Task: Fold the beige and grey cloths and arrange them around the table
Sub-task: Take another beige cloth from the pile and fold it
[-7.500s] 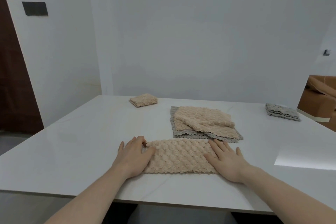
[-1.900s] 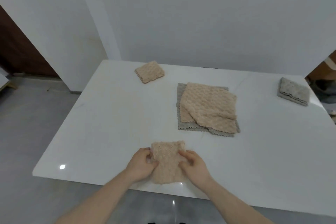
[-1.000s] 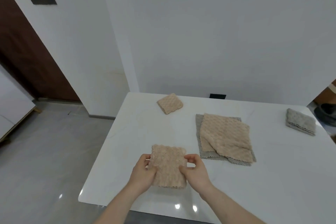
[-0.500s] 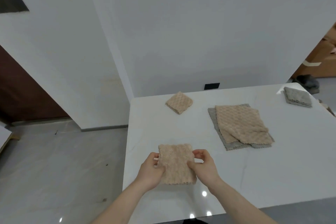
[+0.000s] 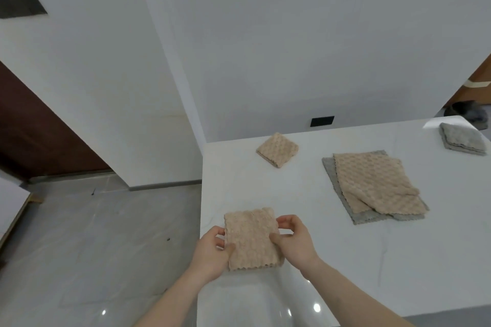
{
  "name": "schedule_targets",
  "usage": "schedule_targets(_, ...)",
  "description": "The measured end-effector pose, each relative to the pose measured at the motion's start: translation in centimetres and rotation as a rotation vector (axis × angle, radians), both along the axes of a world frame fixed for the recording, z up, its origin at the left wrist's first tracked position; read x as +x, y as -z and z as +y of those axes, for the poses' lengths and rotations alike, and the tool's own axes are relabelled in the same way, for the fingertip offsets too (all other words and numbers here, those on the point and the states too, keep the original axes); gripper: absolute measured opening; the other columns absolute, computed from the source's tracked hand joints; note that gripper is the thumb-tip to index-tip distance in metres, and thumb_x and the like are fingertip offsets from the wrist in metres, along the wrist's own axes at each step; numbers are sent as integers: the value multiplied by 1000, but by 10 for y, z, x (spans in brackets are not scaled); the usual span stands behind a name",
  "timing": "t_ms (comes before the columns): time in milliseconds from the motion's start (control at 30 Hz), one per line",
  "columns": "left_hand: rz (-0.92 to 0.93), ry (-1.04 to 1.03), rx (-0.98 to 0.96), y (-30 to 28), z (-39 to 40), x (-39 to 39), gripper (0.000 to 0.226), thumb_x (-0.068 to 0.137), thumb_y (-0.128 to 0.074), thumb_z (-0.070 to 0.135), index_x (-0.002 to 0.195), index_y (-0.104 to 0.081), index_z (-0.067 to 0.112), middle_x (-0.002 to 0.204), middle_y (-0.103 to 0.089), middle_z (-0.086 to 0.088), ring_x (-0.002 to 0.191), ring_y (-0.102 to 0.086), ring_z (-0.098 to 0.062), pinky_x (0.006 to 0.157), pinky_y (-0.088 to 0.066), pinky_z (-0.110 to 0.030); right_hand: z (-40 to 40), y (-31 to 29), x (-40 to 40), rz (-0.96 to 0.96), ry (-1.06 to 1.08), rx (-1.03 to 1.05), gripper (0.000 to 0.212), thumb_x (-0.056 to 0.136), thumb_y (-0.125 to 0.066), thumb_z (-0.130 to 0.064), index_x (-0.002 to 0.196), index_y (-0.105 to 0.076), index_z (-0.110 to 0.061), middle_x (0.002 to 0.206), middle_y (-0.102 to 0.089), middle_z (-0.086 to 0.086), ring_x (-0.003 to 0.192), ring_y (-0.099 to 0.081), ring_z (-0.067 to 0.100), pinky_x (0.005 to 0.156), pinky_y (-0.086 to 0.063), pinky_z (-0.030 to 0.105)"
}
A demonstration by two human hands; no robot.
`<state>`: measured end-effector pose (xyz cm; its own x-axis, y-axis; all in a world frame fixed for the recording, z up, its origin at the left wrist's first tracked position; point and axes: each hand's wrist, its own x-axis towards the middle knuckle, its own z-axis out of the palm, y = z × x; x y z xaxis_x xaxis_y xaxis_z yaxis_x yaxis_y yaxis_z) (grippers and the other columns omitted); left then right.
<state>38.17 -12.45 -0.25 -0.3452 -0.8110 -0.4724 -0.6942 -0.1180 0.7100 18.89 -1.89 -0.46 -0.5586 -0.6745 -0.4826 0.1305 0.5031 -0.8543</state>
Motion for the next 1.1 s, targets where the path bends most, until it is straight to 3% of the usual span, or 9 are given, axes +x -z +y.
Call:
schedule_targets(333, -49, 230, 3, 26, -84, 31, 17, 87, -75, 27, 90, -59, 24, 81, -68, 2, 62, -58, -9, 49, -39, -14, -42, 10, 51, 22, 171, 68, 30, 82, -71, -11, 105, -59, -25, 108, -68, -8, 78, -73, 14, 68, -58, 28)
schedule_targets(433, -99, 335, -30, 36, -108, 48, 22, 86, -77, 29, 82, -56, 29, 74, -65, 9, 64, -58, -6, 57, -43, -17, -55, 15, 78, 25, 229, 85, 31, 81, -73, -11, 105, -59, -25, 107, -68, -8, 77, -73, 12, 67, -58, 29)
schedule_targets(533, -160, 456, -91, 40, -123, 58, 24, 83, -78, 32, 76, -55, 30, 72, -65, 11, 70, -62, -9, 71, -54, -28, -61, 15, 101, 26, 291, 80, 30, 82, -72, -9, 105, -60, -24, 107, -68, -8, 76, -73, 15, 62, -54, 26)
schedule_targets(633, -178, 534, -133, 35, -126, 60, 22, 84, -76, 36, 76, -56, 30, 79, -69, 12, 77, -66, -10, 72, -55, -29, -55, 13, 115, 38, 346, 71, 29, 82, -73, -10, 103, -61, -24, 106, -68, -8, 76, -72, 18, 64, -52, 26)
schedule_targets(1000, -126, 552, -197, 24, -104, 54, 14, 90, -66, 34, 80, -57, 30, 82, -68, 12, 79, -64, -12, 65, -46, -26, -32, 22, 111, 45, 381, 34, 31, 84, -72, -13, 108, -58, -27, 108, -68, -8, 82, -72, 17, 73, -59, 37)
schedule_targets(1100, -125, 521, -152, 34, -104, 65, 14, 90, -64, 33, 79, -59, 27, 78, -70, 7, 76, -66, -16, 68, -55, -33, -31, 29, 118, 20, 350, 56, 31, 84, -72, -15, 108, -57, -27, 108, -68, -9, 82, -73, 14, 74, -60, 37)
